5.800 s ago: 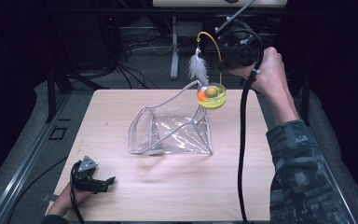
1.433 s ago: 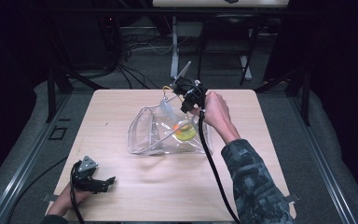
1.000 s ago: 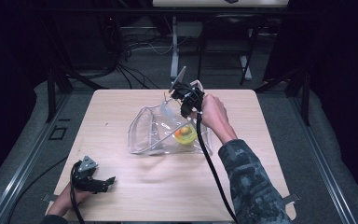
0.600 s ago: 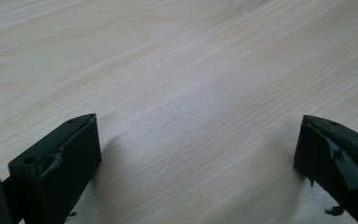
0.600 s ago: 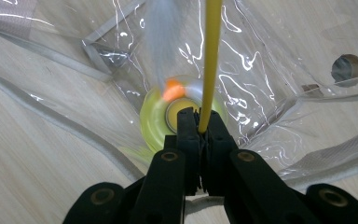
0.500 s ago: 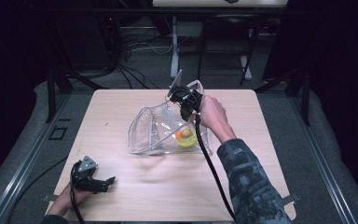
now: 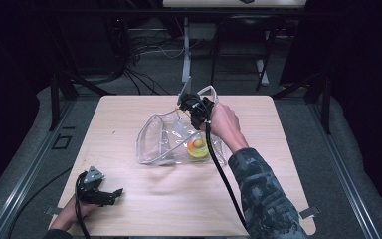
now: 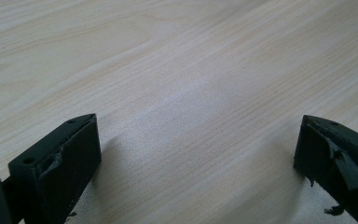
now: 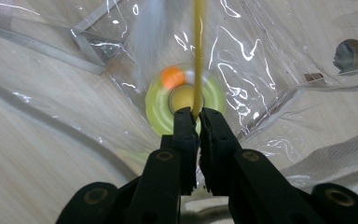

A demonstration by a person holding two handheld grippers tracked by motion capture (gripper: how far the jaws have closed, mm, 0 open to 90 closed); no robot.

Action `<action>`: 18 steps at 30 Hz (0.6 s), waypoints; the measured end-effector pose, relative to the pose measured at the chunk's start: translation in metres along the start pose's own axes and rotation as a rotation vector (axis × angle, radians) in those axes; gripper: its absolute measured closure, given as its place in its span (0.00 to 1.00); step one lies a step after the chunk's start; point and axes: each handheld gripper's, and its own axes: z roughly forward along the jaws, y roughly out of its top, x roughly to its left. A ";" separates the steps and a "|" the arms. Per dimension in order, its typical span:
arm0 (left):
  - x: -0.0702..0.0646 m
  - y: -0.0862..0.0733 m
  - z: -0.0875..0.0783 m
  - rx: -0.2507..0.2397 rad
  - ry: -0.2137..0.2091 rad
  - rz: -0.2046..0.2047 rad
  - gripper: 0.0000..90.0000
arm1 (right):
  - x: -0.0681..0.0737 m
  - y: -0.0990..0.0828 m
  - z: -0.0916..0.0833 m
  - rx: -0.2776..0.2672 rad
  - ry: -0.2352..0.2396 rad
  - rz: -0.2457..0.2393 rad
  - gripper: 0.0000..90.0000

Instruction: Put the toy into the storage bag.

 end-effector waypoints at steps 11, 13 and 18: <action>0.000 0.000 0.000 0.000 0.000 0.000 0.00 | 0.000 -0.005 -0.031 -0.100 -0.003 0.005 0.80; 0.000 0.000 0.000 0.000 0.000 0.000 0.00 | -0.001 -0.007 -0.038 -0.126 -0.002 0.009 0.77; 0.000 0.000 0.000 0.000 0.000 0.000 0.00 | -0.003 -0.014 -0.055 -0.188 0.005 0.023 0.66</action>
